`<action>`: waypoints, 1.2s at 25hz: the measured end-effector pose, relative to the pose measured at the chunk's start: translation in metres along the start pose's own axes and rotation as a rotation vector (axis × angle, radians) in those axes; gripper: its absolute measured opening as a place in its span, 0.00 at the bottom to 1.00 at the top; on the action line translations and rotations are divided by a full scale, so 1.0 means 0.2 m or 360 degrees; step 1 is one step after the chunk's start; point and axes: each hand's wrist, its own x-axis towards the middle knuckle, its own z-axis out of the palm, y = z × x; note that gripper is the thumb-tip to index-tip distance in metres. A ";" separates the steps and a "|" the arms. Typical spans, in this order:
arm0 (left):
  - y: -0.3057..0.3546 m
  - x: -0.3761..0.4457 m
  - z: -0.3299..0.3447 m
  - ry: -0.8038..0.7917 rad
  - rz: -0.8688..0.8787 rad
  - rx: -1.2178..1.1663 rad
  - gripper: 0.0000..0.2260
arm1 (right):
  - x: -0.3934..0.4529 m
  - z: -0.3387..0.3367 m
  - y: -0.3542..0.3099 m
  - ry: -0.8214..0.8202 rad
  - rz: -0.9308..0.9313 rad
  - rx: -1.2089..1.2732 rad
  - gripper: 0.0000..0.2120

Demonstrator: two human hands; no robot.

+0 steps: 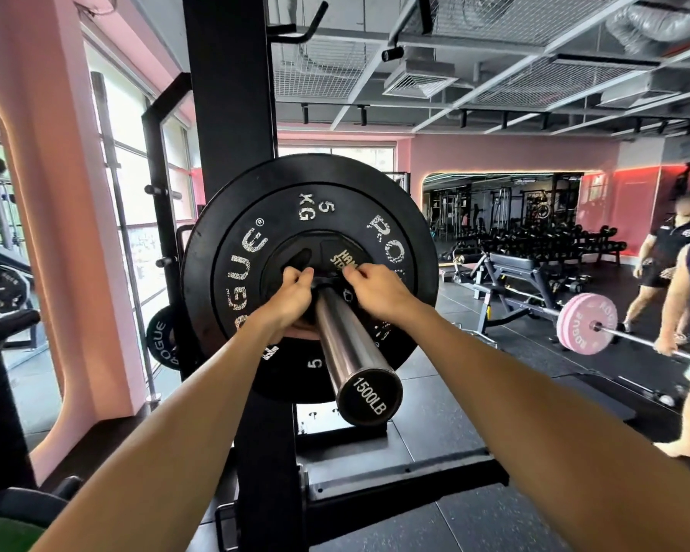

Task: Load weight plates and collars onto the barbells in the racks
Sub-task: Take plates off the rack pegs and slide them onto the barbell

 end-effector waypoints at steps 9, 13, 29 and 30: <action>0.05 0.03 0.02 -0.0033 -0.0075 -0.0125 0.17 | 0.10 0.04 -0.10 -0.0203 0.0348 -0.0024 0.28; 0.05 0.05 0.03 -0.0017 -0.0083 -0.0165 0.16 | 0.13 0.04 -0.10 -0.0108 0.0155 -0.0175 0.21; 0.02 0.05 0.06 0.0102 -0.0073 -0.0376 0.10 | 0.08 0.11 -0.01 0.0340 0.0332 0.0409 0.22; 0.00 0.04 0.07 0.0096 -0.0084 -0.0405 0.09 | 0.07 0.11 0.02 0.0366 0.0399 0.0524 0.23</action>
